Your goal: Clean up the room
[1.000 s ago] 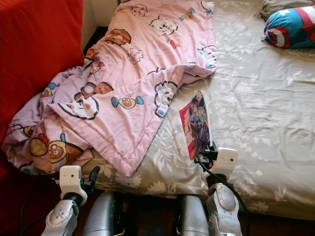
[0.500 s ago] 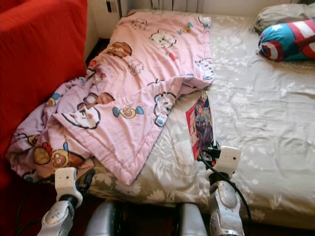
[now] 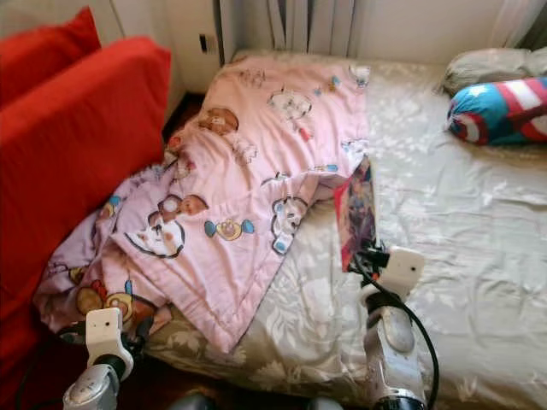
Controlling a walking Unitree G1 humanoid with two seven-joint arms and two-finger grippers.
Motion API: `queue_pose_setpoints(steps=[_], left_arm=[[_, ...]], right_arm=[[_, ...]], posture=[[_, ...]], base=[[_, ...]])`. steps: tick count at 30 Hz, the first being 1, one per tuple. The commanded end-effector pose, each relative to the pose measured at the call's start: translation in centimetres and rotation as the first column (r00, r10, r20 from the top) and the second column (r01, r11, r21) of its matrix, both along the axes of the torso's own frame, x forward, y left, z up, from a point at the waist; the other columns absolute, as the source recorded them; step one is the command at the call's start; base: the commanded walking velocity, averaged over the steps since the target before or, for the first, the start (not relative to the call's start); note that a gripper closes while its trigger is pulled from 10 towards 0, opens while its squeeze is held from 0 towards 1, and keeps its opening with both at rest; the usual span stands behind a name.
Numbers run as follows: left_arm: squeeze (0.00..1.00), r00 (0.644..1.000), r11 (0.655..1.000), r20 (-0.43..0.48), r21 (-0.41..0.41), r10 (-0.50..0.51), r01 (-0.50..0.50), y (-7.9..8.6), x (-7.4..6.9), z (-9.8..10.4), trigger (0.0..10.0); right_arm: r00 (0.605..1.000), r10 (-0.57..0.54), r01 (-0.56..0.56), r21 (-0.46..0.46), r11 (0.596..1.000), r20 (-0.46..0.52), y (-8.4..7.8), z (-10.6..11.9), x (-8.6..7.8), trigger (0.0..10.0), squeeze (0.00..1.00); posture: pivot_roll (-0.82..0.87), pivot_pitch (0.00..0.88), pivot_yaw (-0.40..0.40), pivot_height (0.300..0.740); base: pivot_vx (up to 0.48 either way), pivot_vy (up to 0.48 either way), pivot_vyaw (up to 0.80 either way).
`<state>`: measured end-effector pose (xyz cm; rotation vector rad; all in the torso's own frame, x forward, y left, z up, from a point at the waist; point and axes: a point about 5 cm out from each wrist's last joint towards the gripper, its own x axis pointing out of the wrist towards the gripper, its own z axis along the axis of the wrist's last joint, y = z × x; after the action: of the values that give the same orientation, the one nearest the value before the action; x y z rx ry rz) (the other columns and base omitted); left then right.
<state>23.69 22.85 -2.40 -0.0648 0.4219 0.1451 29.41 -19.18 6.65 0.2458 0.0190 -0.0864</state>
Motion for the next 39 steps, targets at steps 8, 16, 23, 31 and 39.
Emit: queue_pose_setpoints(steps=[8, 16, 23, 31, 39], left_arm=[[0.0, 0.974, 0.999, -0.223, -0.013, 0.046, -0.05, 1.0, -4.3, -3.4, 10.0], [0.0, 0.954, 0.997, -0.292, -0.012, 0.065, -0.072, 1.2, -5.7, -4.3, 10.0], [0.0, 0.954, 0.997, -0.294, -0.022, 0.059, -0.069, 0.7, -5.7, -4.5, 10.0], [0.0, 0.958, 0.999, -0.284, 0.002, 0.049, -0.051, 0.6, -5.6, -4.4, 10.0], [0.0, 0.962, 0.999, -0.27, 0.011, 0.05, -0.049, 0.7, -5.3, -4.2, 10.0]], right_arm=[[1.0, 0.002, -0.002, -0.011, 1.0, 0.011, 0.1, -0.2, -0.1, 10.0, 0.0], [1.0, -0.019, 0.018, -0.013, 1.0, -0.007, -0.1, -0.4, 0.0, 10.0, 0.0], [1.0, -0.015, 0.015, -0.007, 1.0, -0.018, 0.1, -0.6, -0.1, 10.0, 0.0], [1.0, -0.013, 0.013, 0.001, 1.0, -0.016, 0.3, -0.5, 0.1, 10.0, 0.0], [1.0, -0.016, 0.016, -0.001, 1.0, -0.014, 0.3, -0.5, 0.1, 10.0, 0.0]], posture=[[0.01, 0.045, -0.015, 0.73], [0.01, 0.088, -0.02, 0.73], [0.02, 0.1, -0.021, 0.73], [0.02, 0.113, -0.021, 0.73], [0.02, 0.12, -0.022, 0.73]], base=[[0.0, 0.0, 0.0], [0.0, 0.0, -0.05], [0.0, 0.0, -0.72], [0.0, 0.0, -0.76], [0.0, -0.325, -0.76]])
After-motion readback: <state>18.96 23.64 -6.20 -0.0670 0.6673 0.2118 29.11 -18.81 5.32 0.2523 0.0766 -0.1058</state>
